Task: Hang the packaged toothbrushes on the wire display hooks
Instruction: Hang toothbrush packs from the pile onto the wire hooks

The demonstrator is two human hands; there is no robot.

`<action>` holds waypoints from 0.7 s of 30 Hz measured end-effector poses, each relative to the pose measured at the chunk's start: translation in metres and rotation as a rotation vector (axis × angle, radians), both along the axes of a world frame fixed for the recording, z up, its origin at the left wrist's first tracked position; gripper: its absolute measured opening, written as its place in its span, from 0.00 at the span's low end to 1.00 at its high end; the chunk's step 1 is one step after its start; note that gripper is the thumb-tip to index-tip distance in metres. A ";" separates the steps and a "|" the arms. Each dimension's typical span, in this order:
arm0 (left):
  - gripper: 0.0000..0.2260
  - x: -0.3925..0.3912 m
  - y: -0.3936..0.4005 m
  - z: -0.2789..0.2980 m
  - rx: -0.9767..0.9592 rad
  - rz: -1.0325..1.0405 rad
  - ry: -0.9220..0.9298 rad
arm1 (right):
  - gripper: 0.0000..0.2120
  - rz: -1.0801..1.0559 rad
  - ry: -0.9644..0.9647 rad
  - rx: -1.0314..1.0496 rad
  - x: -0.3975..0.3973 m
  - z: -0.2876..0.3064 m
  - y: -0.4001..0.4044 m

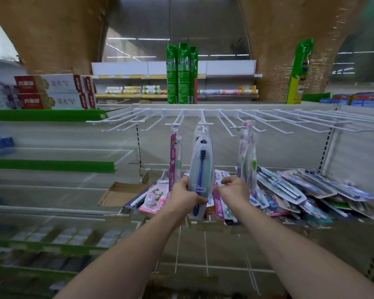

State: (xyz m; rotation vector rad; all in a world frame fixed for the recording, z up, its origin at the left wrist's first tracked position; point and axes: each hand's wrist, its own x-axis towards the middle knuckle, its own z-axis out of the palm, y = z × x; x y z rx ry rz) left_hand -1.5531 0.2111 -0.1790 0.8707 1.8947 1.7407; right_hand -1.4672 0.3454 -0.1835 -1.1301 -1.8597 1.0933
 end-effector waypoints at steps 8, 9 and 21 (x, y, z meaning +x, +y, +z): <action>0.25 0.000 0.003 -0.003 0.023 -0.005 -0.024 | 0.09 0.008 0.011 0.009 0.003 0.002 -0.002; 0.26 -0.001 0.002 -0.003 0.024 -0.012 -0.028 | 0.09 0.009 0.016 0.014 0.004 0.002 -0.001; 0.24 0.000 -0.003 0.005 0.007 -0.020 -0.015 | 0.08 0.013 0.006 0.009 0.005 0.000 -0.003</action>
